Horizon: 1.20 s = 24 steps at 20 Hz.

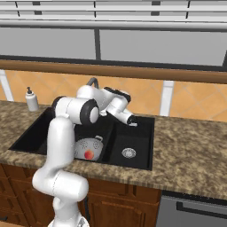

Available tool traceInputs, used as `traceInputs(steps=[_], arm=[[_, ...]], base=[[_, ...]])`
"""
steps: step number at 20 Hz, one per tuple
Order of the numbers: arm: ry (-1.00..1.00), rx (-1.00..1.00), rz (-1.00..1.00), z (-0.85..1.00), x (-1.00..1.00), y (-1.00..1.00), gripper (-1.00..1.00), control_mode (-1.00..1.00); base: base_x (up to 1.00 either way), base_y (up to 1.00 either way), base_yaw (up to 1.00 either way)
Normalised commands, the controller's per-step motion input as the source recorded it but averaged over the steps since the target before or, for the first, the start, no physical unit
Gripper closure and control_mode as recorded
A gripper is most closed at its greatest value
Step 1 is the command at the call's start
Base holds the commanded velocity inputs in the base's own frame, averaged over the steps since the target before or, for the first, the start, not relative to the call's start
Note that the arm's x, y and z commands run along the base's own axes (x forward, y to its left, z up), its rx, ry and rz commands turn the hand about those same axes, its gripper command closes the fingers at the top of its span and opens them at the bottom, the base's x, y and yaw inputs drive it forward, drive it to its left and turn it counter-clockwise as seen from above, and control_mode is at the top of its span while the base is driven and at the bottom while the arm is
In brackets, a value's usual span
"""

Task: Put the colander in the sink, put the peach in the colander, and turn on the sink faucet and pour water over the colander.

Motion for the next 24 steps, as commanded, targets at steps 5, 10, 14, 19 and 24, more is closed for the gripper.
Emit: traceInputs(steps=[5, 10, 14, 19, 24], arm=[[0.0, 0.0, -0.07, -0.14, 0.25, 0.0, -1.0, -1.0], [0.0, 0.0, -0.05, -0.09, 0.24, 0.0, -1.0, -1.0], [0.0, 0.0, -0.03, -0.06, 0.27, 0.0, -1.0, -1.0], [0.0, 0.0, 0.0, -0.01, 0.14, -0.07, -1.0, -1.0], [0.0, 0.0, 0.0, -0.06, 0.08, -0.01, -1.0, -1.0]], base=[[0.0, 0.0, 0.0], [0.0, 0.0, 0.0], [0.0, 0.0, 0.0], [0.0, 0.0, 0.0], [0.0, 0.0, 0.0]])
